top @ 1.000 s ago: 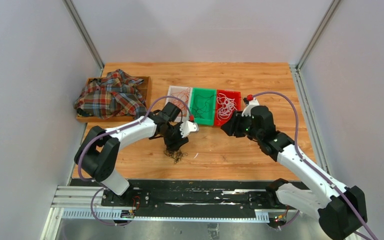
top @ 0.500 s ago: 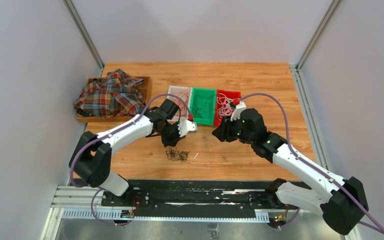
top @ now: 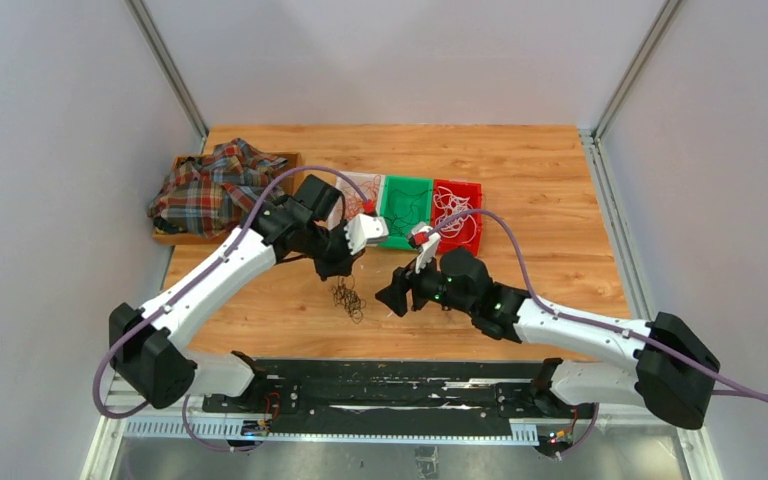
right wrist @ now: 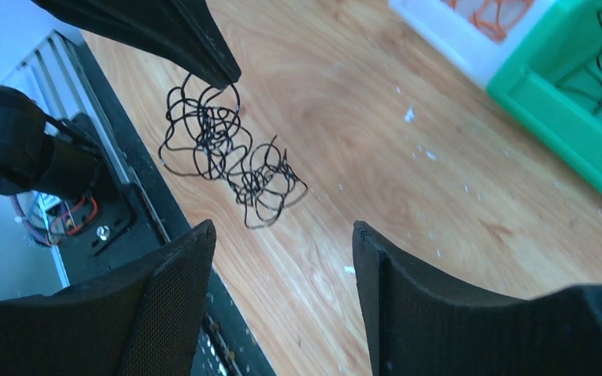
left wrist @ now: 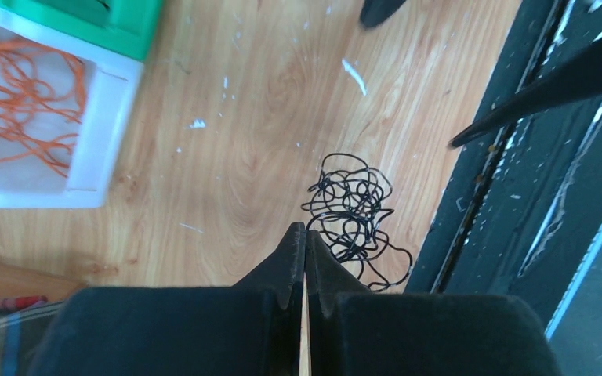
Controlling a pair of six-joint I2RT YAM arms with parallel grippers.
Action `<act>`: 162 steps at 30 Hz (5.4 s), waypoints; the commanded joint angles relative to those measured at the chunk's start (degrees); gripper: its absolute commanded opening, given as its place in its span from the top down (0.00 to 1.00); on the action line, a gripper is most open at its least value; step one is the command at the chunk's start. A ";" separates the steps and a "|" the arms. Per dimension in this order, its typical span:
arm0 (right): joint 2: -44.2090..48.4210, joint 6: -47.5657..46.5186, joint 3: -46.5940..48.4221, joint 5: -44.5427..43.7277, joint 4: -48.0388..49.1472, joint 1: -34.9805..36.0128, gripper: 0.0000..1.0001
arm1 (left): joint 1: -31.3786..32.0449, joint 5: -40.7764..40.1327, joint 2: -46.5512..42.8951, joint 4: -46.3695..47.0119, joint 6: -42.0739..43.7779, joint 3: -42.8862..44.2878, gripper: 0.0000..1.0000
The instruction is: Untangle the cables
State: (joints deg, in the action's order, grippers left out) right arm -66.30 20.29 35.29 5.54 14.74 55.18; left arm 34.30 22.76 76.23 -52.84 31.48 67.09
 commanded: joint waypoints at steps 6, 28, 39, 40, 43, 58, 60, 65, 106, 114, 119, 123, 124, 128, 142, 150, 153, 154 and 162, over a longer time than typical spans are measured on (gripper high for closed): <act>-3.49 -0.92 -1.56 0.83 24.13 2.64 0.34 | -0.20 3.09 -4.34 -3.40 -7.09 9.75 1.00; -7.75 1.79 5.24 -5.58 21.81 2.92 0.41 | -0.20 5.43 -5.88 -3.41 -11.37 11.42 1.00; -12.84 1.37 5.49 -11.57 28.34 3.63 0.43 | -0.20 9.34 -6.38 -4.42 -14.83 14.47 0.99; -13.29 1.07 5.47 -11.79 30.02 3.89 0.42 | -0.20 9.73 -6.31 -4.38 -15.13 14.74 1.00; -14.64 0.56 6.24 -12.65 32.60 4.43 0.42 | -0.20 11.25 -5.95 -4.44 -16.10 15.45 1.00; -22.64 -0.69 -2.50 -18.34 42.42 4.59 0.51 | -0.20 14.15 -3.19 -10.02 -18.02 32.94 1.00; -22.97 -0.01 -4.18 -18.73 42.68 4.60 0.51 | -0.20 13.60 -3.19 -10.53 -18.07 35.29 1.00; -24.52 0.71 -6.98 -20.19 43.80 4.59 0.52 | -0.20 11.34 -2.89 -11.30 -18.03 41.34 1.00; 21.35 9.45 -13.83 -26.02 -4.35 -8.55 0.46 | 2.89 2.04 19.12 29.19 -30.41 -0.33 0.27; 22.12 9.75 -13.67 -24.51 -3.06 -8.53 0.48 | 4.02 -0.35 23.96 32.74 -27.42 -0.56 0.31; 23.50 9.97 -13.99 -24.61 -3.35 -8.51 0.52 | 4.02 1.00 26.51 32.53 -26.14 -0.41 0.37; 23.87 10.20 -14.18 -24.79 -3.49 -8.55 0.55 | 4.23 2.91 27.21 32.14 -25.64 -0.78 0.46; 23.79 10.18 -14.19 -24.73 -3.54 -8.55 0.55 | 4.27 3.30 27.28 31.86 -25.35 -0.80 0.51; 23.44 10.04 -14.27 -25.19 -3.97 -8.55 0.51 | 4.28 4.22 25.67 27.83 -23.06 0.64 0.87; 14.52 4.79 -10.85 -13.25 9.74 -7.98 0.34 | 4.10 8.70 9.16 7.47 -20.46 11.51 0.99; 11.67 2.46 -9.27 -9.21 15.54 -6.32 0.31 | 4.10 7.60 6.16 5.97 -19.78 12.65 0.99; 10.73 2.26 -9.06 -8.17 16.36 -6.05 0.30 | 4.10 7.05 5.70 5.47 -19.82 13.19 0.99; 10.38 2.17 -8.99 -7.85 16.56 -5.97 0.30 | 4.10 6.91 5.55 5.46 -19.83 13.32 0.99; 5.94 0.63 -7.55 -6.01 19.15 -4.46 0.30 | 4.10 6.56 5.09 5.33 -20.81 14.79 0.99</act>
State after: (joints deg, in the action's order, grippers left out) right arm -58.63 22.81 25.12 -2.33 30.57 49.34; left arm 38.11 29.23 82.98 -46.98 10.92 79.59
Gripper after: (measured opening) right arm 0.702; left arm 0.017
